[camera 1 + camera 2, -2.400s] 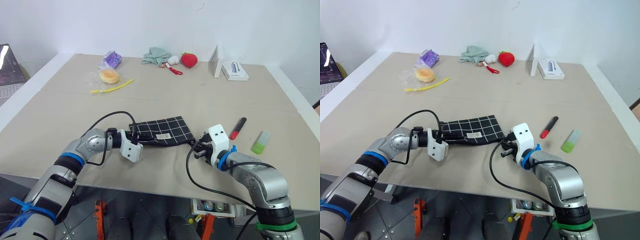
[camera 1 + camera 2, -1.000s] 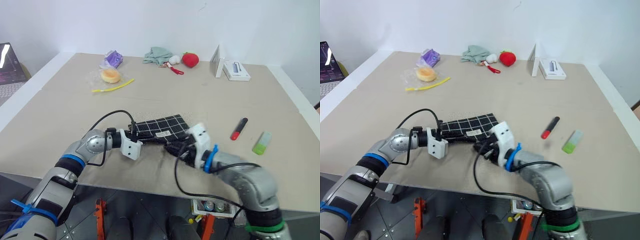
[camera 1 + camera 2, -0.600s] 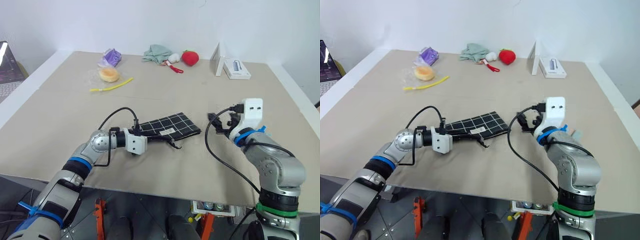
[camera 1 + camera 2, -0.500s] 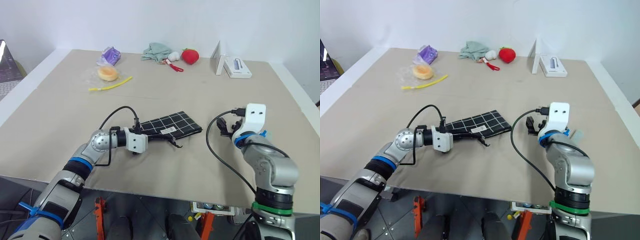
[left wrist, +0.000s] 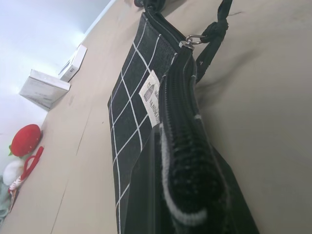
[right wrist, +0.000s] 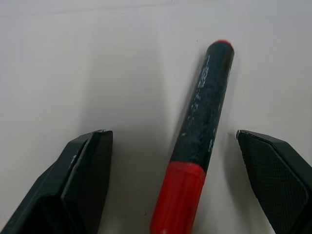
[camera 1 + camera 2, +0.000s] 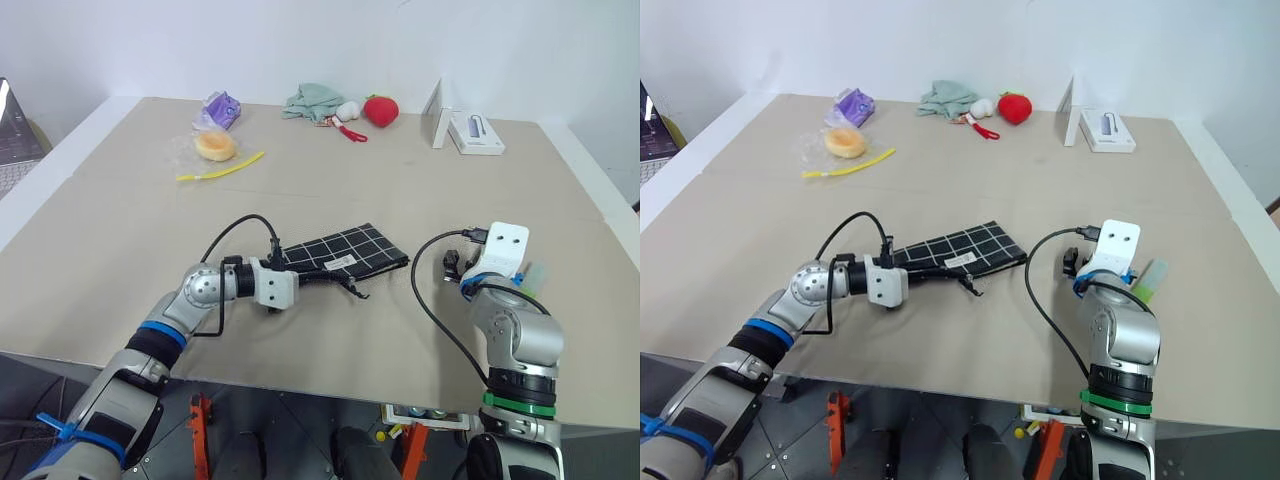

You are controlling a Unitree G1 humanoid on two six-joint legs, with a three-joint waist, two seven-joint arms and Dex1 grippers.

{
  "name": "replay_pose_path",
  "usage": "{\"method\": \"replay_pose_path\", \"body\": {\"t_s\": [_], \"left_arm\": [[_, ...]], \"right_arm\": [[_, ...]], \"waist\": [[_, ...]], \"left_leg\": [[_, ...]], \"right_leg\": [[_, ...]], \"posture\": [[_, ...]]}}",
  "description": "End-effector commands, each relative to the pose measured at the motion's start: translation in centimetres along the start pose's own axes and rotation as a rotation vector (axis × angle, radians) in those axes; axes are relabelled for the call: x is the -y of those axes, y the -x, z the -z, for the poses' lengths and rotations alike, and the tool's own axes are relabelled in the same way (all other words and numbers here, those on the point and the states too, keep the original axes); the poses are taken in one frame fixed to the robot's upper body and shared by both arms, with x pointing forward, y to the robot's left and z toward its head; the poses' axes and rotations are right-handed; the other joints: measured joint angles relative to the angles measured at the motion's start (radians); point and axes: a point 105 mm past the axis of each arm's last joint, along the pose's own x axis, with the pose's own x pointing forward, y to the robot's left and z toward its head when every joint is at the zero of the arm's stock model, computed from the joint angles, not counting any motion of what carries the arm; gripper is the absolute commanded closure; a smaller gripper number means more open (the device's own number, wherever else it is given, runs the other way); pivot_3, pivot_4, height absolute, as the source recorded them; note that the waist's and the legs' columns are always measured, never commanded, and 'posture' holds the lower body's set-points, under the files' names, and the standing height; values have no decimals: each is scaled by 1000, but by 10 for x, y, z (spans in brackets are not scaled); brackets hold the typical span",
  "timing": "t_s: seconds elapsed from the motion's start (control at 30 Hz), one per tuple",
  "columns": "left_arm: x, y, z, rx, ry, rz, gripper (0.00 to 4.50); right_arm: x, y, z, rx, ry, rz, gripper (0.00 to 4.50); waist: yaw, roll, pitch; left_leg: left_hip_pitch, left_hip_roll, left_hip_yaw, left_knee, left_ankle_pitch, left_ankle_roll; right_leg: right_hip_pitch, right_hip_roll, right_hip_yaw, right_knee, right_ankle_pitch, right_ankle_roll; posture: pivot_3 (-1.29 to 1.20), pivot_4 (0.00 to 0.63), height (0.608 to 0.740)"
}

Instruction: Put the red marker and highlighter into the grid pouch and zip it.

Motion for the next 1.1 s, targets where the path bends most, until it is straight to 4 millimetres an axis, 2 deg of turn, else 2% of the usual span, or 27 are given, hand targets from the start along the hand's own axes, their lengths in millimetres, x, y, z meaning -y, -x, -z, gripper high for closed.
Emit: {"method": "replay_pose_path", "body": {"t_s": [0.03, 0.1, 0.2, 0.27, 0.37, 0.43, 0.47, 0.53, 0.57, 0.63, 0.67, 0.77, 0.83, 0.9, 1.1], "left_arm": [[-10, 2, -8, 26, -12, -42, 4500], [-12, 2, -8, 29, -7, -50, 4500], [-14, 3, -8, 29, -1, -56, 4500], [-16, 3, -9, 34, 9, -67, 4500], [-19, 3, -10, 48, 27, -83, 4500], [-24, 3, -15, 67, 41, -101, 4500], [-26, 3, -17, 76, 50, -108, 4500], [-28, 3, -19, 88, 62, -112, 4500], [-28, 3, -20, 93, 69, -110, 4500], [-28, 4, -21, 99, 81, -101, 4500], [-27, 4, -21, 101, 93, -93, 4500], [-29, 5, -22, 103, 105, -92, 4500], [-31, 5, -23, 106, 107, -95, 4500], [-32, 5, -24, 109, 108, -97, 4500], [-30, 5, -25, 110, 106, -90, 4500]], "right_arm": [[0, 0, -2, -7, -24, 1, 658], [1, 0, -3, -9, -30, -1, 1444], [4, 0, -10, 11, -40, -5, 3097], [5, 2, -29, 82, -24, -47, 3978], [-3, 11, -62, 204, 84, -180, 3976], [-16, 31, -98, 380, 260, -368, 3976], [-28, 49, -107, 449, 379, -524, 3976], [-43, 80, -107, 499, 546, -791, 3976], [-44, 96, -97, 436, 582, -943, 3976], [-33, 121, -75, 299, 771, -1149, 3976], [-26, 126, -71, 246, 831, -1187, 3976], [-14, 129, -64, 131, 946, -1211, 3976], [-6, 122, -59, 87, 1019, -1181, 3976], [-1, 113, -56, 76, 1065, -1136, 3976], [-1, 95, -56, 108, 1074, -1076, 3976]], "waist": [[0, 0, 0], [0, 0, 0], [1, 0, 0], [0, 0, 0], [0, 3, 2], [0, 5, 3], [0, 8, 5], [0, 12, 7], [0, 12, 7], [3, 12, 8], [4, 12, 8], [-1, 14, 9], [-2, 14, 9], [-1, 13, 10], [-1, 13, 10]], "left_leg": [[0, 0, 0, 0, 0, 0], [0, 0, -1, 0, 0, 0], [0, 0, -1, 1, 0, 0], [0, 0, -2, 1, 0, 0], [-1, 0, -1, 2, 0, 0], [-1, -1, -1, 3, 0, 0], [-1, -1, -1, 3, 0, 0], [-1, -1, -1, 3, 0, 0], [-1, -1, -3, 3, -1, 1], [0, 0, -7, 3, -3, 4], [0, 0, -9, 5, -4, 7], [-1, -1, -10, 12, -6, 11], [0, -1, -8, 14, -7, 11], [1, 0, -10, 15, -6, 11], [3, 0, -9, 16, -2, 7]], "right_leg": [[0, 0, 0, 0, 0, 0], [0, 0, -1, 0, 0, 0], [1, 0, -1, 0, 0, 0], [1, 0, -1, 0, 0, 0], [1, 0, -1, 0, 0, 0], [1, 0, -1, 0, 0, 0], [1, -1, -1, 0, 0, 0], [1, -1, -1, 0, -1, 2], [1, 0, -2, 0, -2, 3], [5, 1, -7, 0, -3, 0], [7, 1, -9, 0, -4, -2], [8, 0, -9, 0, -5, -2], [9, 0, -8, 0, -4, -2], [10, 1, -9, 1, -6, 4], [12, 1, -8, 1, -3, 6]], "posture": [[0, 150, 732], [0, 150, 732], [0, 150, 732], [0, 150, 732], [0, 150, 732], [0, 150, 732], [0, 150, 732], [0, 150, 732], [0, 150, 732], [0, 150, 732], [0, 150, 732], [0, 150, 732], [0, 150, 732], [0, 150, 732], [0, 150, 732]]}}
